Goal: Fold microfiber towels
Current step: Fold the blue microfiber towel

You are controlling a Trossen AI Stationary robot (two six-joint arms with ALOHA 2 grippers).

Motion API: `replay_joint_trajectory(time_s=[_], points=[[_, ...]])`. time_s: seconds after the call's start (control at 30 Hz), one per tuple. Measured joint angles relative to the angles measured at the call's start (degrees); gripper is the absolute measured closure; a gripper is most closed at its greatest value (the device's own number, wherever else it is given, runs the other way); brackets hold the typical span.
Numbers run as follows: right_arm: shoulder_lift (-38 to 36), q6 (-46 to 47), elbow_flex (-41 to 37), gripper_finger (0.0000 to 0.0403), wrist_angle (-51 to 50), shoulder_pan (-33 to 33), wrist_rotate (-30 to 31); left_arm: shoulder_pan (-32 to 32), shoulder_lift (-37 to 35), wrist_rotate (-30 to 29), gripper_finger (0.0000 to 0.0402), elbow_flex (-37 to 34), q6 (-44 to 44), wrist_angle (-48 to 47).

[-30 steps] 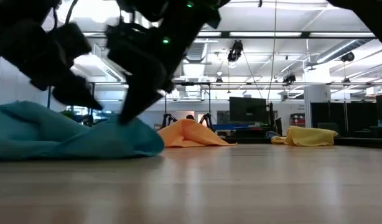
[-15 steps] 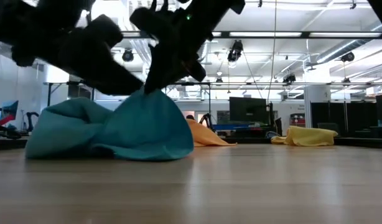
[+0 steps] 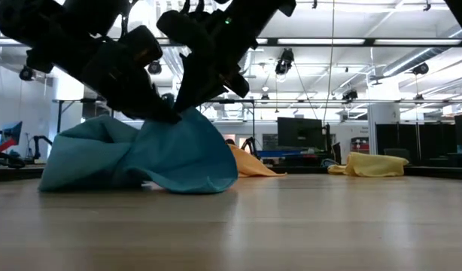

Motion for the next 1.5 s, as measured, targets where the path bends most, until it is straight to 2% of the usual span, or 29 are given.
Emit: replay_joint_trajectory(time_s=[0.07,0.17,0.3,0.57,0.77,0.9,1.13,1.23,1.43,1.5], points=[[-1.3,0.4,0.0,0.0387,-2.1,-0.1,1.8,0.0,-0.4,0.0,0.0390,0.0,0.0,0.0],[-5.2,0.6,0.0,0.0367,-6.5,-0.1,6.1,0.0,-0.8,-0.1,0.0392,0.0,0.2,0.6],[-10.5,2.5,-1.0,0.0321,-12.6,1.9,12.3,0.0,-0.8,0.2,0.0400,-0.1,-0.1,0.1],[-12.2,13.8,-8.7,0.0202,-13.6,6.7,12.4,0.1,-0.8,-1.1,0.0401,0.5,0.0,0.8],[-12.0,14.4,-12.6,0.0142,-7.9,7.7,11.4,0.2,-0.4,-9.9,0.0401,0.8,-0.2,1.7],[-12.0,13.4,-12.6,0.0133,-7.0,7.5,11.4,2.1,0.0,-11.0,0.0401,1.1,0.6,3.8],[-11.9,14.6,-14.0,0.0158,-5.3,6.9,12.1,3.5,0.1,-10.6,0.0401,1.3,-0.2,3.8],[-11.8,14.7,-17.3,0.0154,0.0,6.9,12.3,3.5,0.1,-10.5,0.0402,1.3,-1.6,3.9],[-11.8,13.8,-23.0,0.0122,17.7,6.9,11.8,3.1,-0.1,-8.6,0.0402,1.3,-1.8,3.1],[-11.8,13.7,-23.7,0.0116,20.1,6.9,11.7,2.6,-0.6,-8.2,0.0402,1.3,-1.8,2.4]])
